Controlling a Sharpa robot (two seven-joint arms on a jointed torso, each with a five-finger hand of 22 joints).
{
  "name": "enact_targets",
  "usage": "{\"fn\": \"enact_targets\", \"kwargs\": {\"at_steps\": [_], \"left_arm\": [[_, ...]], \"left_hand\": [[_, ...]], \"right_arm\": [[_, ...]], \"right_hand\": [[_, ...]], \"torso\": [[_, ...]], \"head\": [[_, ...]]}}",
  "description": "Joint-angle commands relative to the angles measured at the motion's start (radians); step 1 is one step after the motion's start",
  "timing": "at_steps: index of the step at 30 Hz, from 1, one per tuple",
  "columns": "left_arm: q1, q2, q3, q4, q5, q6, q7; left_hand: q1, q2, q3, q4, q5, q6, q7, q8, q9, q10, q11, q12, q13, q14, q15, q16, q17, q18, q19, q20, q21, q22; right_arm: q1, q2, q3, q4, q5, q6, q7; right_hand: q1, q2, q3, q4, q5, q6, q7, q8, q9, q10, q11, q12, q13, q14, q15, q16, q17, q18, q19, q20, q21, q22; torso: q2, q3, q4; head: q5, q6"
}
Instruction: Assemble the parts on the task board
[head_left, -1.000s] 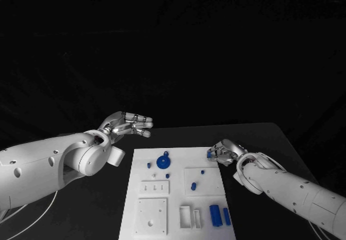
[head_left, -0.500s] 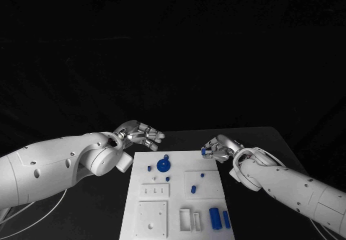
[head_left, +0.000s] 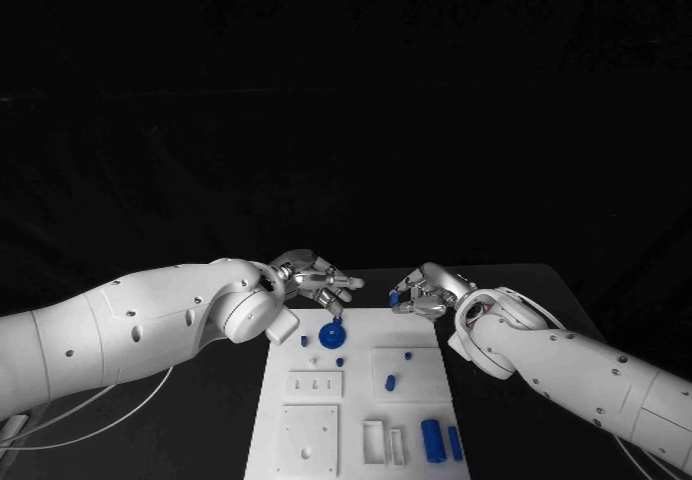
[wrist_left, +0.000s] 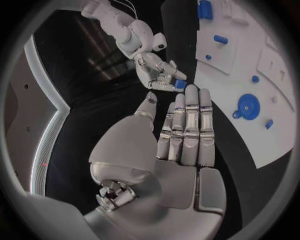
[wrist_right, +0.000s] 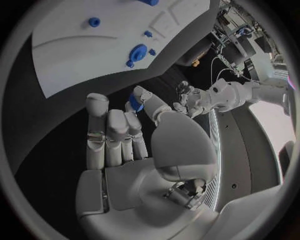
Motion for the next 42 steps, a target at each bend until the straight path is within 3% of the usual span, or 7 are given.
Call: {"fn": "enact_targets", "kwargs": {"at_steps": [1,11,14,19,27,33,42], "left_arm": [[0.001,0.022,-0.002,-0.015,-0.02,0.011,-0.087],[0.001,0.075,-0.007,-0.063,-0.036,0.012,-0.195],[0.001,0.085,-0.007,-0.068,-0.051,0.016,-0.217],[0.001,0.094,-0.008,-0.071,-0.072,0.008,-0.238],[0.0,0.098,-0.009,-0.072,-0.097,-0.039,-0.246],[0.0,0.104,-0.009,-0.078,-0.117,-0.034,-0.252],[0.0,0.117,-0.014,-0.083,-0.166,0.004,-0.263]], "left_hand": [[-0.022,-0.01,-0.009,0.014,-0.006,-0.011,0.005,-0.001,0.0,0.001,0.005,0.001,0.001,-0.009,0.002,0.003,-0.001,-0.012,0.008,-0.001,-0.01,-0.003],[-0.083,-0.122,0.074,0.133,-0.008,-0.019,0.01,0.0,0.003,-0.028,0.016,0.002,0.002,-0.016,0.01,-0.014,-0.016,-0.015,0.035,0.005,-0.08,-0.024],[-0.112,-0.117,0.086,0.157,0.008,0.037,-0.012,0.014,0.027,0.03,-0.006,0.017,0.012,0.011,-0.006,0.021,-0.001,-0.014,0.059,-0.005,-0.076,-0.017],[-0.175,-0.13,0.101,0.171,0.126,0.078,-0.041,0.007,0.255,0.08,-0.031,0.061,0.023,-0.066,-0.03,0.252,0.103,-0.043,0.047,-0.037,-0.027,0.055],[-0.189,-0.17,0.105,0.243,0.127,0.028,-0.055,0.007,0.774,0.028,-0.042,0.195,0.067,-0.162,-0.036,0.473,0.116,-0.043,-0.029,-0.039,0.052,0.206],[-0.19,-0.178,0.104,0.259,0.124,-0.017,-0.055,0.086,0.798,0.004,-0.038,0.236,0.075,-0.182,-0.035,0.518,0.087,-0.043,-0.039,-0.037,0.032,0.278],[-0.183,-0.18,0.102,0.253,0.108,-0.023,-0.052,0.088,0.792,-0.006,-0.036,0.235,0.072,-0.191,-0.031,0.518,0.081,-0.043,-0.042,-0.035,0.02,0.291]], "right_arm": [[0.002,0.006,0.0,0.014,-0.023,0.027,-0.045],[0.004,0.026,0.0,0.045,-0.053,0.036,-0.051],[0.005,0.032,0.0,0.048,-0.059,0.039,-0.053],[0.005,0.038,0.0,0.05,-0.062,0.043,-0.054],[0.005,0.047,-0.001,0.049,-0.065,0.052,-0.054],[0.005,0.052,-0.001,0.049,-0.067,0.056,-0.053],[0.005,0.056,-0.001,0.053,-0.072,0.061,-0.053]], "right_hand": [[-0.005,0.001,-0.003,0.001,-0.005,0.006,0.002,0.004,0.001,0.006,0.001,0.003,0.001,0.002,0.004,0.003,0.001,-0.003,0.01,0.006,0.002,0.058],[-0.008,-0.001,-0.024,0.012,-0.007,0.007,0.0,0.004,0.001,0.008,0.0,0.005,0.002,0.004,0.003,0.005,0.002,-0.004,0.013,0.006,0.004,0.058],[-0.008,-0.001,-0.027,0.014,-0.004,0.007,0.0,0.004,0.001,0.008,-0.001,0.005,0.002,0.004,0.003,0.004,0.003,-0.004,0.013,0.005,0.005,0.058],[-0.007,-0.001,-0.029,0.015,0.0,0.008,-0.001,0.004,0.001,0.008,-0.001,0.005,0.002,0.004,0.003,0.005,0.003,-0.004,0.014,0.005,0.005,0.058],[-0.007,-0.001,-0.032,0.016,0.003,0.006,0.0,0.004,0.001,0.007,0.0,0.004,0.002,0.004,0.003,0.004,0.003,-0.004,0.014,0.005,0.003,0.058],[-0.007,-0.001,-0.033,0.017,0.006,0.007,0.0,0.004,0.001,0.008,0.0,0.005,0.002,0.004,0.003,0.004,0.003,-0.004,0.014,0.005,0.002,0.058],[-0.006,-0.001,-0.035,0.017,0.01,0.007,-0.001,0.004,0.001,0.008,0.0,0.006,0.003,0.004,0.003,0.004,0.003,-0.004,0.014,0.005,0.003,0.058]], "torso": [[-0.01,-0.0022,-0.0028],[-0.014,-0.0017,-0.0043],[-0.013,-0.0023,-0.0044],[-0.012,-0.0014,-0.0054],[-0.012,-0.0017,-0.0044],[-0.013,-0.0017,-0.0044],[-0.011,-0.0018,-0.006]], "head": [[0.006,-0.003],[0.009,-0.009],[0.008,-0.01],[0.008,-0.011],[0.006,-0.012],[0.003,-0.013],[0.0,-0.017]]}}
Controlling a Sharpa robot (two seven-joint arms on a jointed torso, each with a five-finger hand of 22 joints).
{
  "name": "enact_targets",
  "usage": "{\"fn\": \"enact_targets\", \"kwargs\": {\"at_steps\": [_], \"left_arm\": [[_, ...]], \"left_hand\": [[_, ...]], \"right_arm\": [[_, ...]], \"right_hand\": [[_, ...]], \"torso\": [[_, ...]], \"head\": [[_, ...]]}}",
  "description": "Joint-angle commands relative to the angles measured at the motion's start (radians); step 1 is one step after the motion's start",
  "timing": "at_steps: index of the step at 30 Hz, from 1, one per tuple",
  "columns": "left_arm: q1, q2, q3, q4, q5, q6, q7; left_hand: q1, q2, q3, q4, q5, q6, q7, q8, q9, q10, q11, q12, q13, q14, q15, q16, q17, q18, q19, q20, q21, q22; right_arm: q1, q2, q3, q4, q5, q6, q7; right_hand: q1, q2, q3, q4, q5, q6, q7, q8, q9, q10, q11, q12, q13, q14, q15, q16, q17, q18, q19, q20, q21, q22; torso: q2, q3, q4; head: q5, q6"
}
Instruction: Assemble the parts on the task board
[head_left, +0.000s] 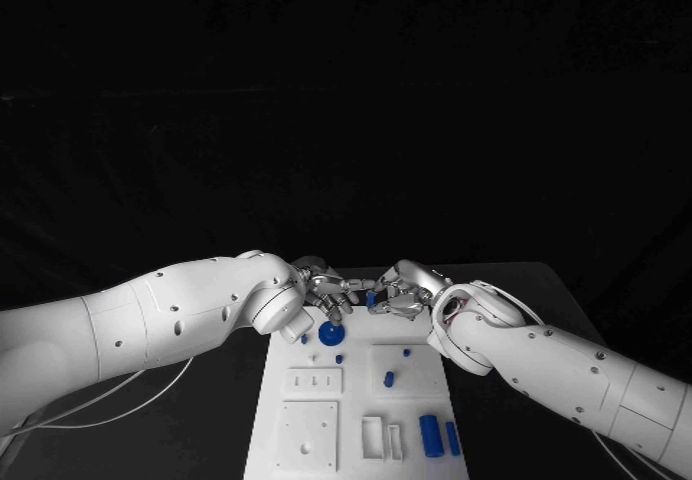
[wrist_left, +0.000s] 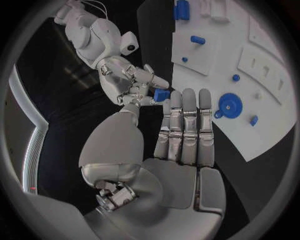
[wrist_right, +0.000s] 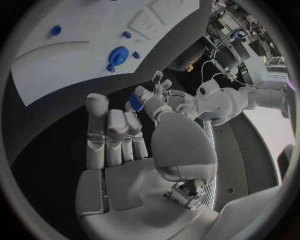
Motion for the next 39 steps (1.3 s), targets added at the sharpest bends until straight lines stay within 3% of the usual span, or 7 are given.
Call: {"fn": "enact_targets", "kwargs": {"at_steps": [1,5,12,16,39], "left_arm": [[0.0,0.007,-0.001,0.002,-0.056,0.033,-0.011],[0.0,0.012,-0.004,0.003,-0.079,0.046,-0.017],[0.0,0.017,-0.008,0.002,-0.084,0.04,-0.024],[0.0,0.017,-0.009,0.0,-0.082,0.039,-0.024],[0.0,0.035,-0.011,-0.015,-0.055,0.038,-0.027]], "left_hand": [[0.004,-0.003,-0.003,-0.008,-0.008,-0.009,0.002,0.004,-0.005,-0.01,0.0,0.002,-0.002,-0.009,0.004,0.003,-0.003,-0.007,-0.009,0.0,-0.009,0.005],[0.006,-0.002,-0.003,-0.017,-0.014,-0.011,0.005,-0.001,-0.018,-0.015,0.002,-0.001,-0.005,-0.014,0.006,-0.001,-0.009,-0.007,-0.009,0.002,-0.019,0.014],[0.006,0.005,-0.002,-0.038,-0.017,-0.012,0.005,0.002,-0.029,-0.017,0.003,-0.001,-0.008,-0.016,0.007,0.002,-0.017,-0.007,-0.005,0.003,-0.041,0.039],[0.009,0.008,-0.001,-0.039,-0.019,-0.012,0.005,0.001,-0.03,-0.017,0.003,-0.001,-0.008,-0.016,0.007,0.002,-0.018,-0.007,-0.005,0.003,-0.043,0.041],[0.012,0.059,-0.008,-0.101,-0.018,-0.009,0.003,0.007,-0.041,-0.014,0.001,0.003,-0.007,-0.017,0.005,0.012,-0.018,-0.007,0.007,0.002,-0.088,0.102]], "right_arm": [[0.0,0.002,0.0,0.003,-0.014,0.018,0.0],[0.0,0.004,0.0,0.005,-0.015,0.019,-0.001],[0.0,0.007,0.0,0.007,-0.016,0.025,-0.001],[0.0,0.007,0.0,0.008,-0.016,0.03,-0.002],[0.001,0.013,-0.001,0.01,-0.025,0.057,-0.008]], "right_hand": [[-0.007,-0.001,-0.006,0.002,0.006,0.007,-0.002,0.005,0.001,0.007,-0.002,0.006,0.001,0.004,0.003,0.004,0.001,-0.004,0.014,0.005,0.003,0.059],[-0.007,-0.001,-0.006,0.002,0.006,0.007,-0.002,0.005,0.001,0.007,-0.002,0.006,0.001,0.004,0.003,0.004,0.001,-0.004,0.014,0.005,0.003,0.059],[-0.005,0.0,-0.006,0.001,0.01,0.007,-0.002,0.005,0.001,0.006,-0.002,0.005,0.0,0.004,0.003,0.004,0.001,-0.004,0.014,0.005,0.001,0.058],[-0.006,0.0,-0.006,0.001,0.01,0.007,-0.002,0.005,0.001,0.005,-0.002,0.004,0.0,0.004,0.003,0.004,0.001,-0.004,0.015,0.005,0.001,0.058],[-0.007,0.002,-0.01,0.002,0.011,0.008,-0.002,0.005,0.001,0.004,-0.002,0.004,0.0,0.003,0.003,0.002,0.001,-0.004,0.014,0.005,-0.004,0.058]], "torso": [[0.0,-0.0002,0.0],[0.001,-0.0002,0.0023],[0.0,0.0008,0.0015],[0.0,-0.0004,0.001],[0.001,-0.0006,0.0026]], "head": [[-0.003,-0.003],[-0.004,-0.005],[-0.005,-0.006],[-0.006,-0.007],[-0.001,-0.005]]}}
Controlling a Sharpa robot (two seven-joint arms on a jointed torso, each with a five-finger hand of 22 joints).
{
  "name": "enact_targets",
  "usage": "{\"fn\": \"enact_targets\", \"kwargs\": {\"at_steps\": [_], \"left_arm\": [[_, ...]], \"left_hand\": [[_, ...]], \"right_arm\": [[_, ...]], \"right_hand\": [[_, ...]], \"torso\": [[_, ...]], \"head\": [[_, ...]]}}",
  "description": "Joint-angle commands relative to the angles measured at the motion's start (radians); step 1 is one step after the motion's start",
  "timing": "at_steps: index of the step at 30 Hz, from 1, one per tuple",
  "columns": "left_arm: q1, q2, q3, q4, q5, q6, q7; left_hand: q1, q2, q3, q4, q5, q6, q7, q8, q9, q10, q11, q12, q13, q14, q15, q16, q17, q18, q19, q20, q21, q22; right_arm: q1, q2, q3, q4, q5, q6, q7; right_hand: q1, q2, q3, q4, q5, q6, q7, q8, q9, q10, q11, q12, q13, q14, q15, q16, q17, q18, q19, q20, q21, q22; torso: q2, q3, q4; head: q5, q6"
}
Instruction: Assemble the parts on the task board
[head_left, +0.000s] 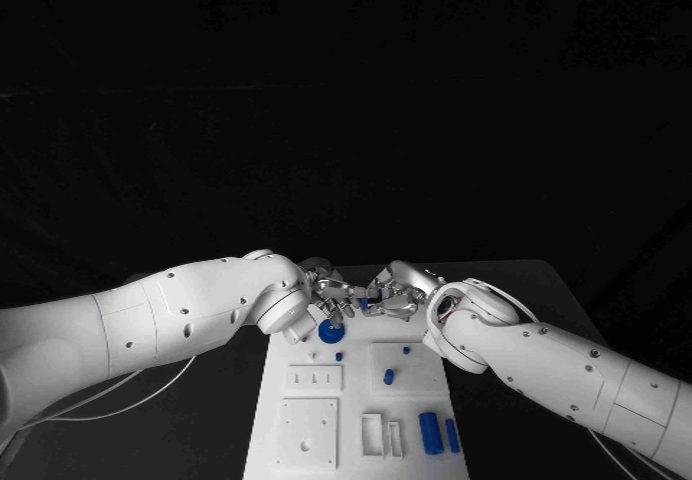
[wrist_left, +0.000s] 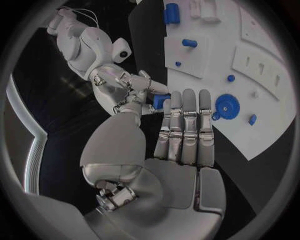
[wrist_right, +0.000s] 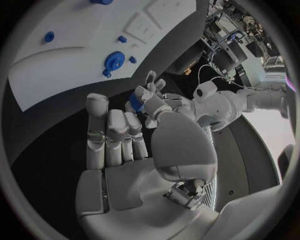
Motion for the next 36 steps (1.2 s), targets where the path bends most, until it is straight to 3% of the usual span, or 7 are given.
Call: {"fn": "enact_targets", "kwargs": {"at_steps": [1,4,15,30,36], "left_arm": [[0.0,0.008,-0.001,-0.002,0.01,0.012,0.001],[0.0,0.012,-0.002,-0.004,0.01,0.012,0.001],[-0.001,0.015,-0.006,-0.007,0.003,0.025,-0.004],[-0.001,0.016,-0.008,-0.01,-0.015,0.036,-0.012],[-0.001,0.016,-0.008,-0.011,-0.017,0.037,-0.01]], "left_hand": [[-0.012,0.024,-0.01,-0.031,-0.005,-0.006,-0.001,0.007,-0.004,-0.006,-0.004,0.004,0.002,-0.007,0.002,0.005,0.001,-0.008,0.011,0.002,-0.024,0.028],[-0.007,0.029,-0.008,-0.034,-0.004,-0.006,-0.001,0.008,-0.004,-0.006,-0.004,0.004,0.002,-0.007,0.002,0.006,0.001,-0.008,0.012,0.003,-0.028,0.033],[0.009,0.051,-0.025,-0.058,-0.007,-0.004,-0.001,0.005,-0.011,-0.006,-0.004,0.004,0.001,-0.008,0.002,0.008,0.002,-0.008,0.017,0.003,-0.052,0.062],[0.024,0.07,-0.04,-0.074,-0.007,-0.003,-0.002,0.002,-0.017,-0.004,-0.005,0.002,-0.001,-0.009,0.002,0.009,0.002,-0.008,0.022,0.003,-0.071,0.087],[0.051,0.12,-0.057,-0.116,0.007,-0.002,-0.005,0.0,-0.022,-0.003,-0.006,-0.002,-0.003,-0.009,0.001,0.009,0.002,-0.008,0.026,0.003,-0.087,0.108]], "right_arm": [[0.0,0.003,0.0,0.002,-0.01,0.02,0.0],[0.0,0.003,0.0,0.002,-0.01,0.022,0.0],[0.0,0.005,0.0,0.002,-0.01,0.023,0.001],[0.0,0.005,0.0,0.006,-0.01,0.026,0.001],[0.0,0.005,0.0,0.006,-0.01,0.028,0.0]], "right_hand": [[-0.007,0.002,-0.007,0.0,0.007,0.009,0.0,0.004,0.002,0.004,-0.002,0.004,0.0,0.003,0.003,0.002,0.001,-0.004,0.014,0.005,-0.004,0.057],[-0.007,0.002,-0.007,0.0,0.007,0.009,0.0,0.004,0.002,0.004,-0.002,0.004,0.0,0.003,0.003,0.002,0.001,-0.004,0.014,0.005,-0.004,0.057],[-0.007,0.002,-0.007,0.0,0.007,0.009,0.0,0.004,0.002,0.004,-0.002,0.004,0.0,0.003,0.003,0.002,0.001,-0.004,0.014,0.005,-0.004,0.057],[-0.008,0.003,-0.009,0.0,0.008,0.008,0.0,0.004,0.001,0.001,-0.002,0.001,-0.002,0.002,0.003,-0.002,-0.001,-0.004,0.014,0.005,-0.009,0.056],[-0.008,0.003,-0.009,0.0,0.008,0.008,0.0,0.004,0.001,0.001,-0.002,0.001,-0.002,0.002,0.003,-0.002,-0.001,-0.004,0.014,0.005,-0.009,0.056]], "torso": [[0.0,-0.0002,-0.0003],[0.001,-0.0005,-0.0023],[0.001,0.0006,0.0007],[0.001,0.0003,-0.0011],[0.0,0.0003,-0.0003]], "head": [[0.004,0.001],[0.003,-0.002],[0.0,-0.003],[0.002,-0.004],[0.0,-0.007]]}}
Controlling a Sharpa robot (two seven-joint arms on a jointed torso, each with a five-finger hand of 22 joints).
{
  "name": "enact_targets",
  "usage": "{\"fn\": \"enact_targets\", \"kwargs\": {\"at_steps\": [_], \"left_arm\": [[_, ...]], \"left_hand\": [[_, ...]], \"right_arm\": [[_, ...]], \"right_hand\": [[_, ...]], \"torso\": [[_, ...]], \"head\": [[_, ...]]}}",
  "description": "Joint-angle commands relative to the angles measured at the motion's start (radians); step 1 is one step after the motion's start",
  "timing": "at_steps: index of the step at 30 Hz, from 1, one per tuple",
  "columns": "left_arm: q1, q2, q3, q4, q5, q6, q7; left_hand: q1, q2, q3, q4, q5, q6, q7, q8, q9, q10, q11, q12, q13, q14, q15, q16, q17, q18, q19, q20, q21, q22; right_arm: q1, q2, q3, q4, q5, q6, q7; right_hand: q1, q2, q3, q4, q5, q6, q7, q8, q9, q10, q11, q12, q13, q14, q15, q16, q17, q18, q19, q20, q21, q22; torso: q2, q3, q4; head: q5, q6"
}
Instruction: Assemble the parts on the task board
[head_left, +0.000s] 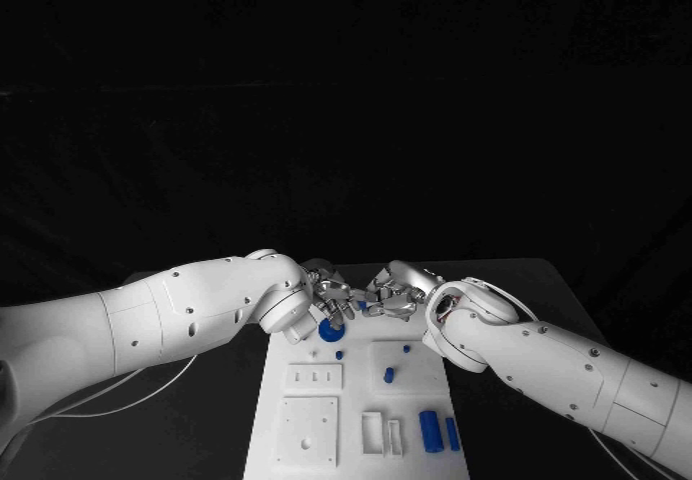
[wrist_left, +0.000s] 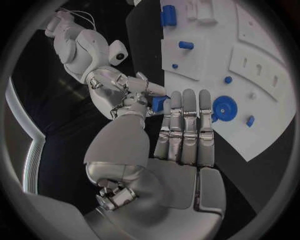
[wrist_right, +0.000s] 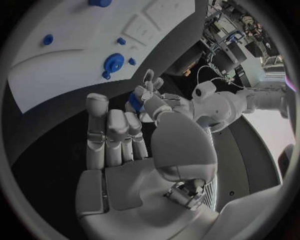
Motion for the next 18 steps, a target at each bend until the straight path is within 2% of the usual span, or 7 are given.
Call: {"fn": "enact_targets", "kwargs": {"at_steps": [1,3,8,9,11,15,18], "left_arm": [[0.0,0.004,0.0,0.002,-0.007,0.019,0.005],[0.0,0.003,0.001,0.002,-0.007,0.016,0.005],[0.0,0.001,0.001,0.004,-0.007,0.014,0.006],[0.0,0.001,0.001,0.004,-0.007,0.014,0.006],[-0.001,0.0,0.001,0.005,-0.006,0.013,0.007],[-0.001,-0.002,0.001,0.01,0.002,0.014,0.009],[-0.001,-0.003,0.001,0.013,0.008,0.016,0.012]], "left_hand": [[0.015,0.025,0.001,-0.019,0.015,-0.002,-0.006,-0.005,-0.003,-0.002,-0.007,-0.003,-0.002,-0.006,-0.003,0.006,0.001,-0.008,0.009,-0.001,-0.006,0.006],[0.034,0.043,0.008,-0.033,0.026,-0.003,-0.008,-0.006,-0.005,-0.002,-0.008,-0.005,-0.004,-0.006,-0.003,0.005,0.001,-0.008,0.009,-0.002,-0.008,0.008],[0.065,0.07,0.024,-0.061,0.085,-0.006,-0.011,-0.011,-0.012,0.0,-0.009,-0.012,-0.009,-0.006,-0.004,0.004,0.001,-0.008,0.01,-0.003,-0.01,0.015],[0.072,0.075,0.03,-0.069,0.11,-0.007,-0.012,-0.012,-0.014,0.001,-0.009,-0.015,-0.012,-0.006,-0.004,0.004,0.001,-0.008,0.009,-0.003,-0.011,0.017],[0.071,0.079,0.036,-0.08,0.127,-0.006,-0.013,-0.014,-0.019,0.004,-0.009,-0.02,-0.016,-0.006,-0.005,0.004,0.001,-0.008,0.009,-0.004,-0.012,0.023],[0.068,0.073,0.078,-0.112,0.278,-0.01,-0.017,-0.006,-0.01,0.011,-0.01,-0.034,-0.027,-0.007,-0.007,0.004,0.001,-0.008,0.006,-0.007,-0.009,0.041],[0.055,0.071,0.104,-0.122,0.295,-0.015,-0.016,-0.001,-0.001,0.014,-0.01,-0.038,-0.031,-0.007,-0.007,0.004,0.002,-0.008,0.002,-0.007,-0.008,0.053]], "right_arm": [[0.0,0.002,0.0,0.003,-0.007,0.015,0.005],[0.0,0.002,0.0,0.002,-0.007,0.015,0.005],[0.0,0.003,0.0,0.0,-0.007,0.017,0.004],[0.0,0.004,0.0,0.0,-0.007,0.018,0.004],[0.0,0.005,0.0,-0.002,-0.007,0.019,0.004],[0.0,0.007,0.0,-0.005,-0.007,0.022,0.004],[0.0,0.009,0.0,-0.006,-0.007,0.022,0.004]], "right_hand": [[-0.008,0.003,-0.006,0.003,0.005,0.005,0.0,0.004,0.002,0.001,-0.002,0.001,-0.001,0.002,0.003,-0.002,-0.001,-0.003,0.014,0.005,-0.003,0.057],[-0.008,0.003,-0.006,0.003,0.005,0.005,0.0,0.004,0.002,0.001,-0.002,0.001,-0.001,0.002,0.003,-0.002,-0.001,-0.003,0.014,0.005,-0.003,0.057],[-0.009,0.004,-0.008,0.003,0.005,0.006,-0.001,0.004,0.002,0.001,-0.002,0.001,-0.002,0.002,0.003,-0.002,-0.001,-0.003,0.014,0.005,-0.005,0.057],[-0.009,0.004,-0.008,0.003,0.005,0.006,-0.001,0.004,0.002,0.001,-0.002,0.001,-0.002,0.002,0.003,-0.002,-0.001,-0.003,0.014,0.005,-0.005,0.057],[-0.009,0.004,-0.008,0.003,0.005,0.006,-0.001,0.004,0.002,0.001,-0.002,0.001,-0.002,0.002,0.003,-0.002,-0.001,-0.003,0.014,0.005,-0.005,0.057],[-0.011,0.005,-0.009,0.005,0.002,0.005,-0.001,0.003,0.002,0.0,-0.002,0.0,-0.002,0.002,0.003,-0.002,-0.001,-0.003,0.014,0.005,-0.006,0.057],[-0.011,0.006,-0.01,0.006,0.001,0.005,-0.001,0.003,0.002,0.0,-0.002,0.0,-0.002,0.002,0.003,-0.003,-0.002,-0.003,0.015,0.006,-0.005,0.057]], "torso": [[0.0,-0.0001,0.0007],[0.0,0.0,0.0007],[0.0,-0.0001,0.0004],[0.001,-0.0001,0.0005],[0.001,0.0,0.0007],[0.001,-0.0002,0.0012],[0.001,0.0002,0.0012]], "head": [[-0.002,-0.002],[-0.002,-0.001],[-0.003,-0.003],[-0.003,-0.003],[-0.003,-0.004],[-0.004,-0.006],[-0.003,-0.007]]}}
